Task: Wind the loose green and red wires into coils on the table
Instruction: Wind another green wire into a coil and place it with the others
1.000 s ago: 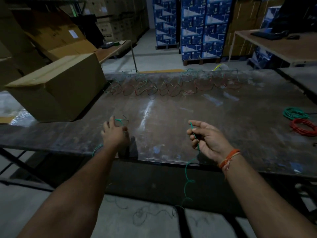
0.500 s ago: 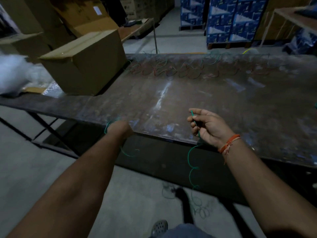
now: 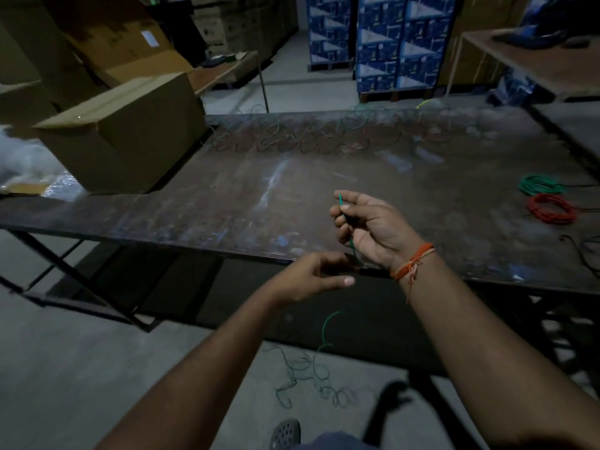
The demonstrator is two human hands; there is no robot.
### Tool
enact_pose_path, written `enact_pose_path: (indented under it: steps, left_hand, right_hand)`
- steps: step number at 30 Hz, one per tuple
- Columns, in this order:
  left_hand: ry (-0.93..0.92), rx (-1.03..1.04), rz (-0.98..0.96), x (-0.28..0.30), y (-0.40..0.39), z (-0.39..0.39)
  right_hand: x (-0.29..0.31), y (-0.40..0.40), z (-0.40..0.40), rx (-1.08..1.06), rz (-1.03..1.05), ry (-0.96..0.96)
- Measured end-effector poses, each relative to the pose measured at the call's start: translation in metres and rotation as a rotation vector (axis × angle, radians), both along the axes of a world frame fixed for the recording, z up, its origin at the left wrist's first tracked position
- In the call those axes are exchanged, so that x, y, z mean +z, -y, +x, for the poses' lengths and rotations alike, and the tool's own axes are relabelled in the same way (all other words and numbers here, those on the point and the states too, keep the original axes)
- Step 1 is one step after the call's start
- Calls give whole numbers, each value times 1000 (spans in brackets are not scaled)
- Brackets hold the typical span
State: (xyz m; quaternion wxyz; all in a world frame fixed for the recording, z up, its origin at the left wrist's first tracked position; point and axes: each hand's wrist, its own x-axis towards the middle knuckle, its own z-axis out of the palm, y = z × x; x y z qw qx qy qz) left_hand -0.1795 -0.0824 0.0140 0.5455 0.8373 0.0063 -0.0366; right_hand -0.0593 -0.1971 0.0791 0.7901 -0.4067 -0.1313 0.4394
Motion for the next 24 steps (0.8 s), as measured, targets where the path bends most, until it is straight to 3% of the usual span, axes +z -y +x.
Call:
enact_pose_path:
  steps: [4,6,8,10,13,16,18,21,22,24]
  left_hand:
    - [116,85,196,-9,23,14]
    - [166,157,188,-11,31,19]
    - [211,285,46,-5,41,24]
    - [246,450,-213,3,49,28]
    - [235,619,-511,14,58,34]
    - [207,660,-613,17,54,40]
    - [223,727,-466,18,47,40]
    - [390,938,17,17,28,33]
    - [427,963,82,17,20,31]
    - [361,803,26,16,7,33]
  right_hand:
    - [3,21,3,-27,7,29]
    - [-1,30,5,-80,-125,186]
    - [-9,41,9,-184,-364,437]
    - [-23,53,12,-263,-471,550]
    - [-44,72,4,-107,-520,578]
    - [-63,76,-7,-17,-423,610]
    - [-70,73,-7,-155,-347,604]
    - [-65,71,7,-290,-348,561]
    - [-62,72,12,-281,-348,557]
    - [-55,72,20,-251,-340,549]
